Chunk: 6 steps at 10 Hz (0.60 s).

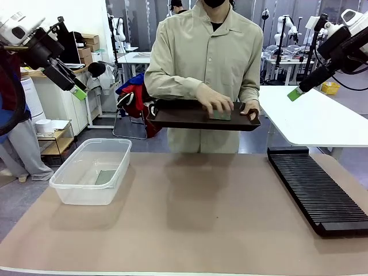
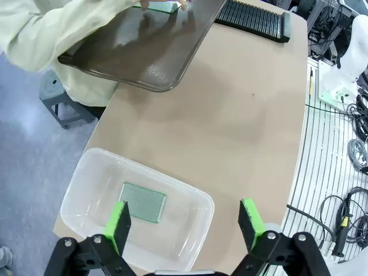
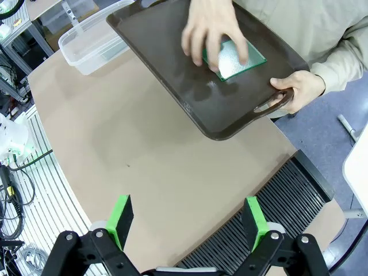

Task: Sort PCBs into racks and boxes based on the side picked up.
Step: Pick up the Blank PCB handed by the Human.

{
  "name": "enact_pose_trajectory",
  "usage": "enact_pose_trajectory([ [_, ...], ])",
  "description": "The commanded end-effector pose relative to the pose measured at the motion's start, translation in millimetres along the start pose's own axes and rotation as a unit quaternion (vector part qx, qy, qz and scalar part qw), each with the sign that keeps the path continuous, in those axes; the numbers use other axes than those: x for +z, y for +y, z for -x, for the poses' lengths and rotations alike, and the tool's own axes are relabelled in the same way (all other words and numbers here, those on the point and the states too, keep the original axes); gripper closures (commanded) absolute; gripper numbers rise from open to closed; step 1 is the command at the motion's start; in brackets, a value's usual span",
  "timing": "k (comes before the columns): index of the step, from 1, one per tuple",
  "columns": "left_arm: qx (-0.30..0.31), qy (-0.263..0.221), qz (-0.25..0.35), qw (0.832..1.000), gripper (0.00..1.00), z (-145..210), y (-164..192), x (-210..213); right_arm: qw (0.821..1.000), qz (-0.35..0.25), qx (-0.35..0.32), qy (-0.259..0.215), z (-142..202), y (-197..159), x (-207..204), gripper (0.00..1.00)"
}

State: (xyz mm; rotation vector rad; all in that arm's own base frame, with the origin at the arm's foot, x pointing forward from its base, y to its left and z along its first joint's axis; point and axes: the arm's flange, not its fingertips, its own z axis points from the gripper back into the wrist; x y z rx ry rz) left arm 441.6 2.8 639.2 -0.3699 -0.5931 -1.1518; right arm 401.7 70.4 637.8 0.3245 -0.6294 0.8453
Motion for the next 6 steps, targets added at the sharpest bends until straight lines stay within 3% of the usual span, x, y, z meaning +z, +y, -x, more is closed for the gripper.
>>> enact_pose_trajectory([
  [1, -0.024, -0.037, -0.017, 0.999, 0.00, -2.4, 0.2, -4.5, 1.000, -0.007, 0.000, -0.004, 0.7, 0.2, -0.2, 0.00],
  [6, -0.046, -0.106, 0.029, 0.993, 0.00, 2.8, 5.0, -10.0, 1.000, -0.007, 0.000, -0.004, 0.7, 0.2, -0.2, 0.00],
])
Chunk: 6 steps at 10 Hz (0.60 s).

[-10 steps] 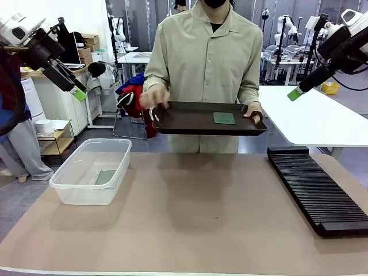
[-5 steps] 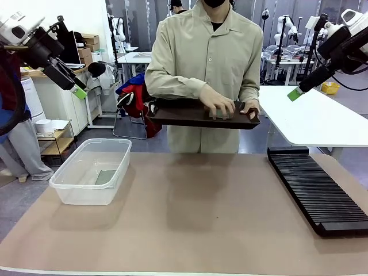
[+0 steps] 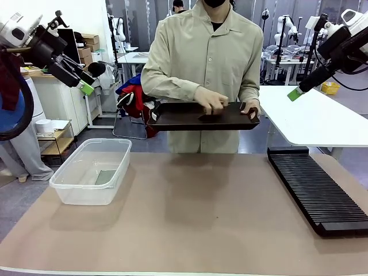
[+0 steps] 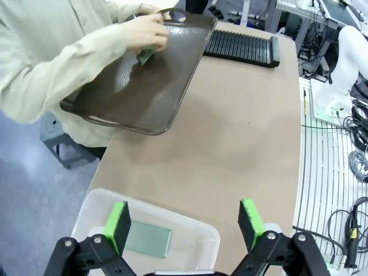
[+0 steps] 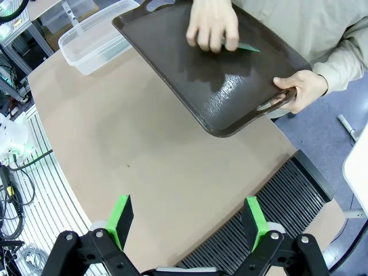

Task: Sort PCBs into racks and boxes based on the side picked up.
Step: Pick up the Blank PCB handed by the Human.

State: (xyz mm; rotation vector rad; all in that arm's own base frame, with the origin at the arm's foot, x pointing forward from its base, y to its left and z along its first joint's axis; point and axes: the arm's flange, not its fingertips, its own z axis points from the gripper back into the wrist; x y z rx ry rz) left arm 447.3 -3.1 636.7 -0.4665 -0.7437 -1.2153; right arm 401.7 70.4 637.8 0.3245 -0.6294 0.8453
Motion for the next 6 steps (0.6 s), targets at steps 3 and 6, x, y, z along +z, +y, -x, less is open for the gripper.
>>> enact_pose_trajectory([
  [3, 0.003, -0.014, 0.007, 1.000, 0.00, 1.2, 1.0, -2.5, 1.000, -0.007, 0.000, -0.004, 0.7, 0.2, -0.2, 0.00],
  [6, 0.003, -0.014, 0.007, 1.000, 0.00, 1.2, 1.0, -2.5, 1.000, -0.007, 0.000, -0.004, 0.7, 0.2, -0.2, 0.00],
])
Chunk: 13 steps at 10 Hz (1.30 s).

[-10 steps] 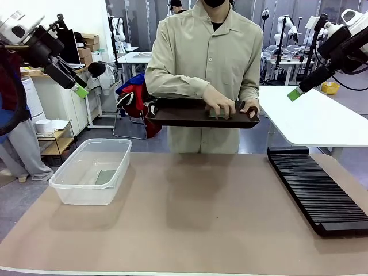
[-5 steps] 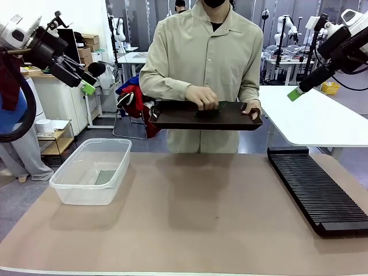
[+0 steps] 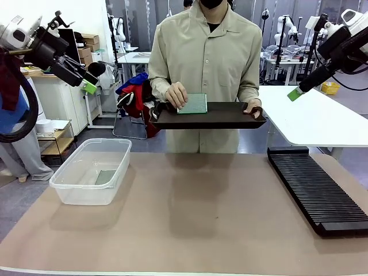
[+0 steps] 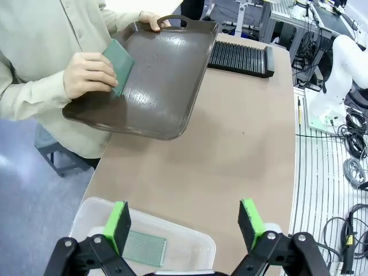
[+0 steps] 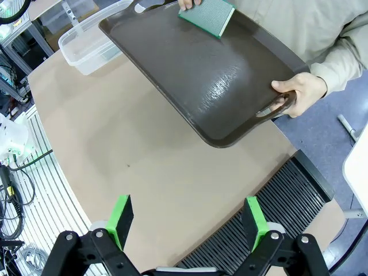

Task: Sort PCBs into racks and boxes based on the side picked up.
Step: Pick up the Blank PCB handed by the Human.

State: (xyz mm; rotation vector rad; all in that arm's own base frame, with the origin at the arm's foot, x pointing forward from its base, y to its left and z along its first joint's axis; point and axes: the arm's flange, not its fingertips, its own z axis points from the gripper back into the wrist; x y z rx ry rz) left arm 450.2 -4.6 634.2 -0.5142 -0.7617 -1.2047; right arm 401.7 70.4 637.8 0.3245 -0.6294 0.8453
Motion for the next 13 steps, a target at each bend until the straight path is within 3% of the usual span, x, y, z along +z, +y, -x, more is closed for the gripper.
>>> enact_pose_trajectory([
  [1, -0.004, 0.007, -0.003, 1.000, 0.00, 0.8, -1.2, 1.0, 1.000, -0.007, 0.000, -0.004, 0.7, 0.2, -0.2, 0.00],
  [12, 0.000, 0.000, -0.001, 1.000, 0.00, 0.1, 0.2, 0.5, 1.000, -0.007, 0.000, -0.004, 0.7, 0.2, -0.2, 0.00],
  [13, 0.034, 0.008, 0.039, 0.999, 0.00, -4.3, 3.0, 0.3, 1.000, -0.007, 0.000, -0.004, 0.7, 0.2, -0.2, 0.00],
])
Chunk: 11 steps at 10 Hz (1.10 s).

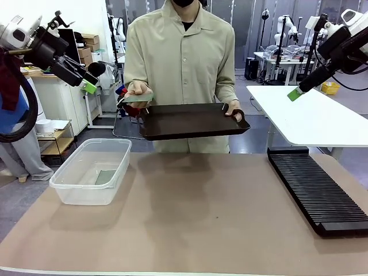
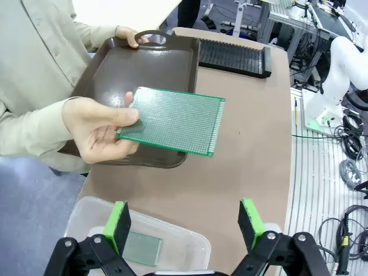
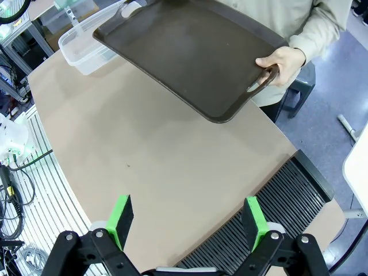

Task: Sort PCBs into racks and boxes based on the side picked up.
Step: Pick up the Blank PCB handed by the Human.

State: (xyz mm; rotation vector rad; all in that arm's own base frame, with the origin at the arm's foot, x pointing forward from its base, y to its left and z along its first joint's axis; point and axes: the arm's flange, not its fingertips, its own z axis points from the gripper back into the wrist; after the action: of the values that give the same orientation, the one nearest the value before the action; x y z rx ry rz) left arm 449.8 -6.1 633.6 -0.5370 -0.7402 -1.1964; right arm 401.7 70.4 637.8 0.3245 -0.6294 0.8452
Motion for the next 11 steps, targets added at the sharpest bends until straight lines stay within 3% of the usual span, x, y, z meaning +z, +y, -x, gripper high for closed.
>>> enact_pose_trajectory([
  [1, 0.097, 0.026, 0.063, 0.993, 0.00, -4, 8, 0, 1.000, -0.007, 0.000, -0.004, 1, 0, 0, 0.00],
  [2, 0.161, 0.035, 0.093, 0.982, 0.00, -2, 12, -5, 1.000, -0.007, 0.000, -0.004, 1, 0, 0, 0.00],
  [5, 0.289, -0.021, 0.152, 0.945, 0.00, 11, 27, -13, 1.000, -0.007, 0.000, -0.004, 1, 0, 0, 0.00],
  [6, 0.284, -0.026, 0.119, 0.951, 0.00, 15, 28, -11, 1.000, -0.007, 0.000, -0.004, 1, 0, 0, 0.00],
  [7, 0.249, 0.022, 0.149, 0.957, 0.00, 18, 18, -20, 1.000, -0.007, 0.000, -0.004, 1, 0, 0, 0.00],
  [11, 0.249, 0.022, 0.149, 0.957, 0.00, 18, 18, -20, 1.000, -0.007, 0.000, -0.004, 1, 0, 0, 0.00],
])
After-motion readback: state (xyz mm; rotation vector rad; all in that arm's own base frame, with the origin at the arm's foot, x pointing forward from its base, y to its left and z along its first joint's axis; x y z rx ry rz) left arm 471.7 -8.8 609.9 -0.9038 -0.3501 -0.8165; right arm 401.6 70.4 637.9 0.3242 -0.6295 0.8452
